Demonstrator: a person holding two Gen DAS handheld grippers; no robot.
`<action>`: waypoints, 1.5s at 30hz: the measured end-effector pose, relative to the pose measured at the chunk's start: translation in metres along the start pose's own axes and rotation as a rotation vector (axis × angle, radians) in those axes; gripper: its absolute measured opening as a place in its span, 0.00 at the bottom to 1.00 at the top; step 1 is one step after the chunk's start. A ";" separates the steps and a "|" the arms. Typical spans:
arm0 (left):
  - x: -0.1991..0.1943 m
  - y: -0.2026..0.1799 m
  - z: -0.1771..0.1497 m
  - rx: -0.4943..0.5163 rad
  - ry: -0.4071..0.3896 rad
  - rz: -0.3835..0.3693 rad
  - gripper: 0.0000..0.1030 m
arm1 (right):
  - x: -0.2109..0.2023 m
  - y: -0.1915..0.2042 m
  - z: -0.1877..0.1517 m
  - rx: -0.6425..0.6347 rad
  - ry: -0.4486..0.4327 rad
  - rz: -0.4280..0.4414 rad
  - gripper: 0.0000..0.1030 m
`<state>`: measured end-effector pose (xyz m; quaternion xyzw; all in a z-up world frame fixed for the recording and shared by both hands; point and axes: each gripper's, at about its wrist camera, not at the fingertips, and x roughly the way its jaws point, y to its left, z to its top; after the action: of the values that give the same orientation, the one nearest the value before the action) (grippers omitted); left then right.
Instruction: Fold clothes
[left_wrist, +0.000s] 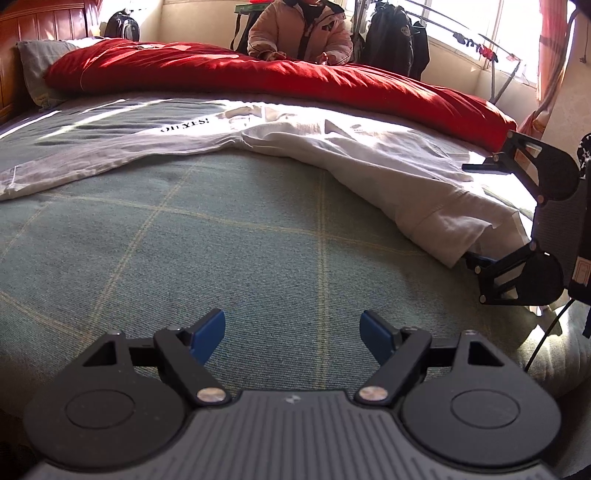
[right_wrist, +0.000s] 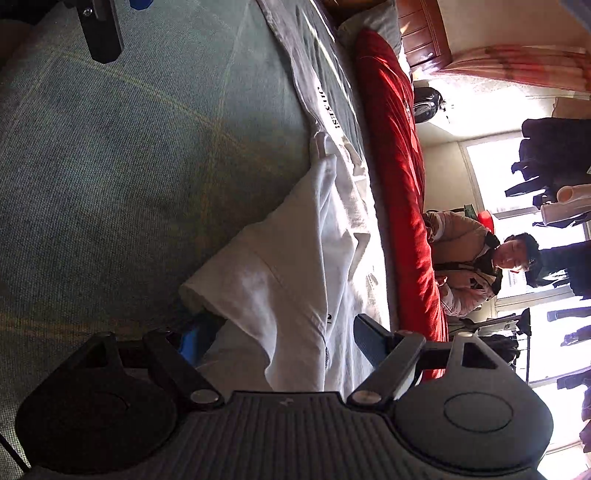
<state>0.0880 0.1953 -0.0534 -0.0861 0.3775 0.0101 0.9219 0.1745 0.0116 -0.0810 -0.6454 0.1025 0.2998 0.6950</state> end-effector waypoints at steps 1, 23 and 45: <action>0.000 0.000 0.000 0.001 0.001 -0.001 0.78 | 0.004 0.002 0.002 -0.011 -0.006 -0.020 0.82; 0.021 -0.039 0.028 0.213 -0.097 -0.071 0.78 | -0.029 -0.158 -0.005 0.853 -0.339 0.148 0.85; 0.044 -0.108 0.002 0.707 -0.130 0.052 0.78 | -0.020 -0.082 -0.085 0.987 0.033 0.346 0.90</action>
<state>0.1300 0.0870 -0.0658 0.2484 0.3002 -0.0920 0.9164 0.2244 -0.0739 -0.0148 -0.2193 0.3478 0.3160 0.8550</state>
